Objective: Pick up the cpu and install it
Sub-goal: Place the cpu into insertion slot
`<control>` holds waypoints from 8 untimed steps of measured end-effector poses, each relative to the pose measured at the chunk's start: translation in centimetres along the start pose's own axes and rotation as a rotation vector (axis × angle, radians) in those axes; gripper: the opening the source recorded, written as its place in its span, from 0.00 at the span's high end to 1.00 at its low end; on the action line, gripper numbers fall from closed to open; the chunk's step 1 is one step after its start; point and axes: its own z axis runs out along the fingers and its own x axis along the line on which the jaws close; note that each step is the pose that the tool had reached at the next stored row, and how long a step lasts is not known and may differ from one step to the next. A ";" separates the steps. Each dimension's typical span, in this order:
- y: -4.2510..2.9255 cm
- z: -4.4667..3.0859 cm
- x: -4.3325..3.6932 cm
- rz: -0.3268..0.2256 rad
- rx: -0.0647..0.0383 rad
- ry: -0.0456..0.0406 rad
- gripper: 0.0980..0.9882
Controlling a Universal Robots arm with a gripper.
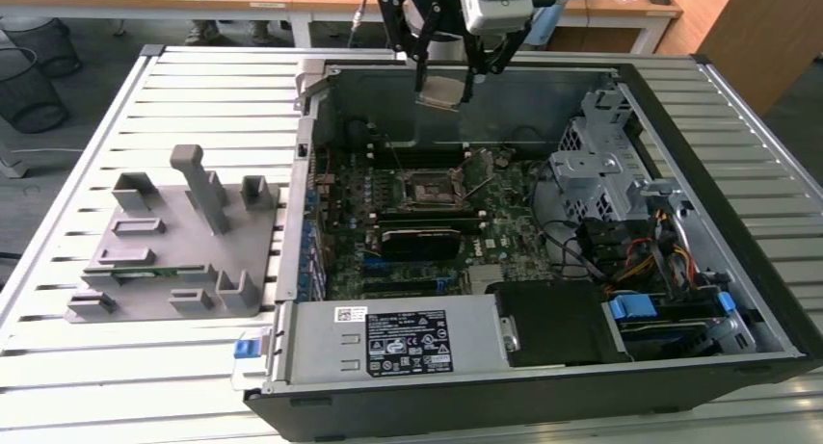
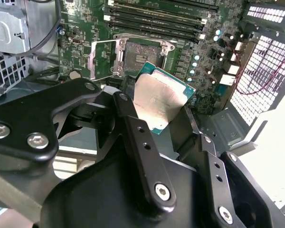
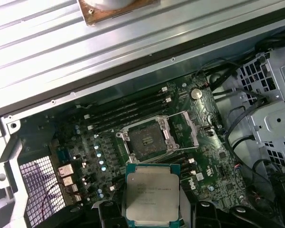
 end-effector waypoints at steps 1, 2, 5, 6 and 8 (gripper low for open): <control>0.00 0.00 0.00 0.006 0.000 -0.0003 0.51; 0.00 0.00 0.00 0.012 0.000 -0.0006 0.51; 0.00 0.01 0.00 0.028 0.000 -0.0014 0.51; 0.00 0.01 0.00 0.035 -0.001 -0.0017 0.51; 0.00 0.02 0.00 0.046 -0.001 -0.0022 0.51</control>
